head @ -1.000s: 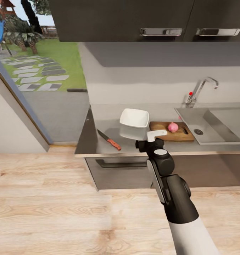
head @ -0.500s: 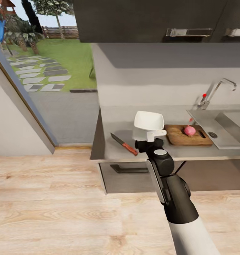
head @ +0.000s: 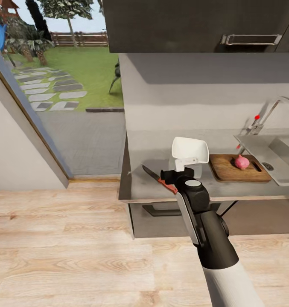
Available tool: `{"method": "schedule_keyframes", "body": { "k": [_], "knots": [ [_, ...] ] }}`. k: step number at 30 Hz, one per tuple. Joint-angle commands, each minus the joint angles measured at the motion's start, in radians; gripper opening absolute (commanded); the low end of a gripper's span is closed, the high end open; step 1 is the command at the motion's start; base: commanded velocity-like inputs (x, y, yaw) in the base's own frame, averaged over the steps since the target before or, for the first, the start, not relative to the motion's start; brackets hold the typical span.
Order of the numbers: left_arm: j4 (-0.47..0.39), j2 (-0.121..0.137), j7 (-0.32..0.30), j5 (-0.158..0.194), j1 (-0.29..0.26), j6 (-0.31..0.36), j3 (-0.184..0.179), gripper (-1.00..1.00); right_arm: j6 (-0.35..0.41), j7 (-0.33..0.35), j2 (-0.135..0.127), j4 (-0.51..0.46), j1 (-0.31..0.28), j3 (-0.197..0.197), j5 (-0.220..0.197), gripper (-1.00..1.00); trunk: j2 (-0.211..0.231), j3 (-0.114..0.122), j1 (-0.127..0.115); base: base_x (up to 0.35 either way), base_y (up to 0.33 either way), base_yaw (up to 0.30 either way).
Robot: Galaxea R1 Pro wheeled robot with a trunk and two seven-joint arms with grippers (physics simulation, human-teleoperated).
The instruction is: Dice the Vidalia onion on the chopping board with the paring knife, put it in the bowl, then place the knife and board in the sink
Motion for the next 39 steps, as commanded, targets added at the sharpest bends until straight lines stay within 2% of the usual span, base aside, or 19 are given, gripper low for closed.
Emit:
{"method": "schedule_keyframes", "body": {
  "k": [1,4,9,20,29,39],
  "knots": [
    [-0.001,0.002,0.005,0.008,0.0,-0.002,-0.007,1.0,0.007,-0.002,0.0,0.0,-0.001,0.001,-0.008,1.0,-0.002,-0.002,0.001,0.007,0.007,0.0],
    [-0.002,0.002,0.005,0.008,0.0,-0.002,-0.007,1.0,0.01,-0.003,0.0,0.002,-0.001,0.0,-0.048,1.0,-0.002,-0.002,0.001,0.004,0.004,0.0],
    [-0.001,0.001,0.006,0.008,0.0,-0.002,-0.007,1.0,0.021,-0.003,0.0,0.005,-0.001,-0.002,-0.069,1.0,-0.002,-0.002,0.001,0.0,0.0,0.0],
    [0.0,0.001,0.005,0.008,0.0,-0.001,-0.007,1.0,0.021,-0.003,0.0,0.011,-0.001,-0.003,-0.072,1.0,-0.002,-0.017,0.001,0.004,0.0,0.0],
    [0.01,-0.016,0.004,0.005,0.0,-0.001,-0.007,1.0,0.022,-0.003,0.0,0.012,0.0,-0.004,-0.072,1.0,-0.002,-0.031,0.001,0.162,-0.084,0.0],
    [0.01,-0.017,0.004,0.005,0.0,-0.002,-0.007,1.0,0.021,-0.002,0.0,0.013,0.001,-0.004,-0.072,1.0,-0.002,-0.048,0.001,0.03,-0.009,0.0]
  ]
}}
